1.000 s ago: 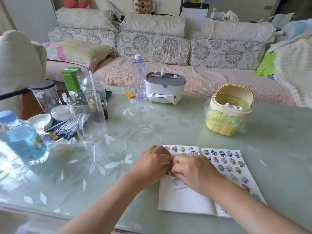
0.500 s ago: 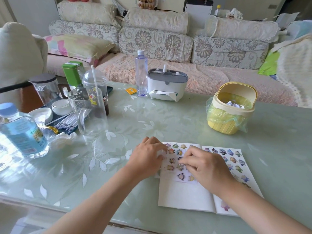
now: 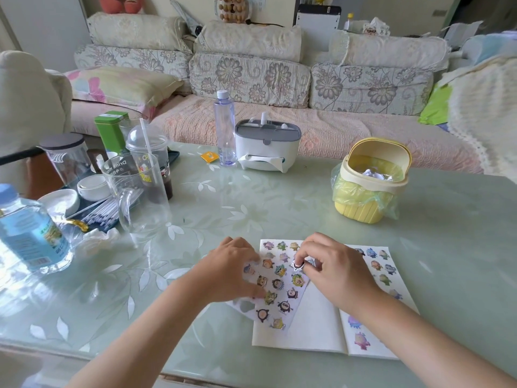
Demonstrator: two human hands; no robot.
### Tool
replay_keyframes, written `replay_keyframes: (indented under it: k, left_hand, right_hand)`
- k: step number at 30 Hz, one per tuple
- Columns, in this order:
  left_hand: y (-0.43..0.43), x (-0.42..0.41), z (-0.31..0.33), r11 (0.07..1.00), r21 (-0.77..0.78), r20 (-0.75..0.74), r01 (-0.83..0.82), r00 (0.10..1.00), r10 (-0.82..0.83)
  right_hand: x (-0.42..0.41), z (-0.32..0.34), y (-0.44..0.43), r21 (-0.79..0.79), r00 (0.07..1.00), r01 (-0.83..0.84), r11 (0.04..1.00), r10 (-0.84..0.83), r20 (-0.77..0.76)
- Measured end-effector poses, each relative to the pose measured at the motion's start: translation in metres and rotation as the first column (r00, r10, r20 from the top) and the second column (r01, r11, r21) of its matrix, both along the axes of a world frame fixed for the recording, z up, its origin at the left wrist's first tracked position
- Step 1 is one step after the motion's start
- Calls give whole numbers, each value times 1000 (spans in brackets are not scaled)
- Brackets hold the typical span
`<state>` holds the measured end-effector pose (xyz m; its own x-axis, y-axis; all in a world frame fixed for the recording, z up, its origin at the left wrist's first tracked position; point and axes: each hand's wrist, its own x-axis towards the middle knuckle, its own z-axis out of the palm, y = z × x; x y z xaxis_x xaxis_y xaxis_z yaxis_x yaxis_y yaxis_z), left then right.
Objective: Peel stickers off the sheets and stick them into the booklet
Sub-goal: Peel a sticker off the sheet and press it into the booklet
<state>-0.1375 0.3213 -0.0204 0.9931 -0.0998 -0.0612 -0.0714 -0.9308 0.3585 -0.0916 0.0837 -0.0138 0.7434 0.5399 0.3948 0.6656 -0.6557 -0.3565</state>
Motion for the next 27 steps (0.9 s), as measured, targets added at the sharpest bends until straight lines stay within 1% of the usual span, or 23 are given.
replay_keyframes:
  k: [3, 6, 8, 9, 10, 11, 12, 13, 14, 15, 16, 18, 22, 24, 27]
  left_hand:
    - [9, 1, 0, 992, 23, 60, -126, 990, 125]
    - [16, 5, 1, 954, 114, 121, -279, 957, 265]
    - [14, 7, 3, 925, 189, 181, -330, 937, 298]
    - [10, 7, 4, 924, 189, 231, -333, 929, 288]
    - [3, 8, 5, 938, 139, 290, -317, 919, 267]
    - [-5, 7, 8, 958, 18, 329, -285, 907, 264]
    - [-16, 4, 14, 953, -175, 298, -248, 909, 292]
    - [-26, 1, 21, 893, -388, 179, -228, 932, 316]
    - [-35, -1, 27, 782, -580, 23, -226, 956, 293]
    - [-42, -4, 32, 659, -711, -111, -247, 964, 241]
    - [-48, -6, 34, 576, -773, -200, -268, 963, 181]
    - [-54, -8, 36, 499, -821, -251, -279, 960, 124]
    - [-57, -5, 34, 407, -856, -269, -318, 947, 173]
    - [-56, -4, 35, 387, -862, -270, -328, 942, 198]
    - [-57, -4, 35, 419, -849, -251, -321, 944, 215]
  right_hand:
    - [-1, 1, 2, 50, 1000, 3, 999, -2, -22]
    - [-1, 3, 6, 119, 999, 19, 993, -14, -36]
    - [-1, 5, 8, 150, 1000, 15, 989, -12, -22]
    - [-2, 7, 10, 162, 1000, 14, 987, -12, -15]
    - [-2, 9, 11, 173, 1000, 15, 985, -14, -9]
    - [-3, 10, 12, 185, 1000, 15, 983, -15, 1]
    - [-3, 12, 13, 198, 1000, 12, 980, -15, 15]
    - [-4, 14, 14, 215, 999, 7, 977, -14, 32]
    - [-4, 16, 14, 236, 999, 1, 972, -11, 42]
    - [-4, 17, 15, 261, 999, -5, 965, -7, 43]
    - [-4, 18, 16, 284, 999, -8, 959, -2, 36]
    - [-4, 19, 17, 315, 1000, -11, 949, 4, 22]
    - [-3, 23, 15, 347, 999, -7, 938, 19, -33]
    - [-2, 24, 13, 371, 991, 45, 928, 5, -133]
    - [-1, 27, 9, 410, 928, 168, 896, -3, -374]
